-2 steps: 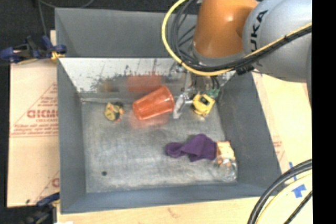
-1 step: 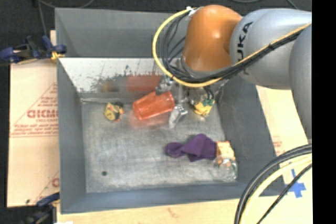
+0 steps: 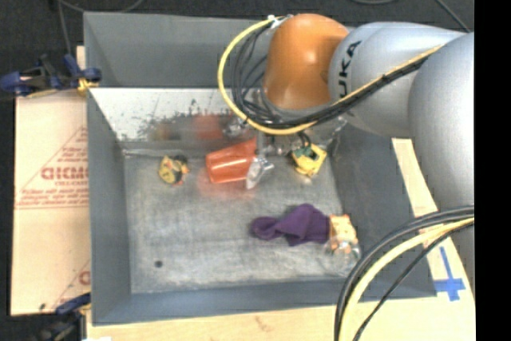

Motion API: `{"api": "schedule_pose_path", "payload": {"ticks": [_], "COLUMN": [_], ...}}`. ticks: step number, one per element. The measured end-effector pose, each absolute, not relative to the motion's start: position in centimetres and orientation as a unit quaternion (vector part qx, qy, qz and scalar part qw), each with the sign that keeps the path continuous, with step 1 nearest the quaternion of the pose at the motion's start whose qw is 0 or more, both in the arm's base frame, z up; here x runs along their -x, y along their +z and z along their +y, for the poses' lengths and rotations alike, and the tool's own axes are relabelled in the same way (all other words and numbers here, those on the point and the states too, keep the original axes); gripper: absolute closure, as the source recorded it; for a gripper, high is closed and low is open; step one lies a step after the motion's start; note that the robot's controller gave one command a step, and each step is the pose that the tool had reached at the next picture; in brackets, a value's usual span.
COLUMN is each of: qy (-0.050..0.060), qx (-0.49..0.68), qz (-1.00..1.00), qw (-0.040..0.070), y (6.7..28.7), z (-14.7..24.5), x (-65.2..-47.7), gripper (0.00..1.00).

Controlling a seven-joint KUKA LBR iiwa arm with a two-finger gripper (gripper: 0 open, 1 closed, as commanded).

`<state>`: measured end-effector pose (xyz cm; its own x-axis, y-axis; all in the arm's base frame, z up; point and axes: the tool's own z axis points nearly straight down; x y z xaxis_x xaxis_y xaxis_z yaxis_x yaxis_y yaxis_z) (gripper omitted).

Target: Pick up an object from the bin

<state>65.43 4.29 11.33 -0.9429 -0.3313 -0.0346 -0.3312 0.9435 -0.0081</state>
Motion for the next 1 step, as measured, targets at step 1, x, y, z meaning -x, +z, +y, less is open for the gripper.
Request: {"api": "schedule_pose_path", "payload": {"ticks": [1], "qy": [0.001], "qx": [0.129], "qz": [0.992], "qw": [0.003], "y": [11.36], "z": [6.51], "x": [-65.23], "gripper": [1.00]}}
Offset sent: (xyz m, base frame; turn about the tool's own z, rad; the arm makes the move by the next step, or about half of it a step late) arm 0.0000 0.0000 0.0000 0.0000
